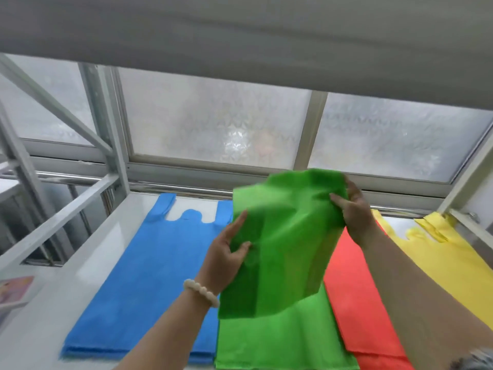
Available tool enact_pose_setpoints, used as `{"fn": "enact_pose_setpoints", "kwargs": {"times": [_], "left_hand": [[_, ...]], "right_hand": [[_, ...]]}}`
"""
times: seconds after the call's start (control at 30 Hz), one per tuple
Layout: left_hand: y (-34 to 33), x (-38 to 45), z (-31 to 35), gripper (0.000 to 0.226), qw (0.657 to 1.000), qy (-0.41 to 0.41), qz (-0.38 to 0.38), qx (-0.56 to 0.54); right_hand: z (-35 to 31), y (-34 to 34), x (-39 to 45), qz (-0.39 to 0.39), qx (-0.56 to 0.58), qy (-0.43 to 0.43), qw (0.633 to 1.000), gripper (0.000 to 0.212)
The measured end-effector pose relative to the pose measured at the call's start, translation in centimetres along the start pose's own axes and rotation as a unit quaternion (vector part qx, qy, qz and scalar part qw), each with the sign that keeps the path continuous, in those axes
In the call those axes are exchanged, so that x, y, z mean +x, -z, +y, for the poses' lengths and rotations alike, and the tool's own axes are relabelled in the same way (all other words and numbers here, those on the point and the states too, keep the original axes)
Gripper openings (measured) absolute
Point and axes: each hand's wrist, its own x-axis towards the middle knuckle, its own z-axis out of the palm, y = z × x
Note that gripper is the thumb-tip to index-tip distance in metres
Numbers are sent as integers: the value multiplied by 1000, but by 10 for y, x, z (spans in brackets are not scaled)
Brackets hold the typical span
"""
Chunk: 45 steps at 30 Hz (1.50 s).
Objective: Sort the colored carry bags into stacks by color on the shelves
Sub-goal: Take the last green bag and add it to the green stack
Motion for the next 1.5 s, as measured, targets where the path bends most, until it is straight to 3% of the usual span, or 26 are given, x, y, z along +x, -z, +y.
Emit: {"fn": "enact_pose_setpoints", "kwargs": {"times": [0.1,0.17,0.23,0.4,0.63,0.73,0.83,1.23,1.33,1.5], "left_hand": [[-6,3,-23,64,983,166,-24,-73],[-16,-7,-50,62,955,288,-64,-11],[-24,-17,-71,61,939,332,-81,43],[-28,-14,-76,66,941,307,-102,102],[-28,-14,-72,72,943,284,-122,118],[-32,-18,-70,72,933,296,-130,158],[-33,-21,-69,73,932,287,-121,186],[-18,-27,-65,60,879,293,-88,366],[-19,-26,-62,60,867,301,-85,389],[-33,-26,-55,67,885,282,-89,359]], "right_hand": [[9,-1,5,20,-77,-13,997,49],[48,-4,6,19,-194,-134,972,53],[87,-6,1,-1,-271,-238,933,63],[123,2,-5,-22,-376,-258,890,64],[112,6,-9,-57,-357,-274,891,49],[115,7,-12,-54,-416,-259,870,50],[116,6,-14,-47,-431,-225,873,53],[124,-18,-23,-115,-511,-167,835,59],[129,-18,-24,-93,-533,-151,828,59],[133,-16,-24,-60,-572,-138,806,56]]}}
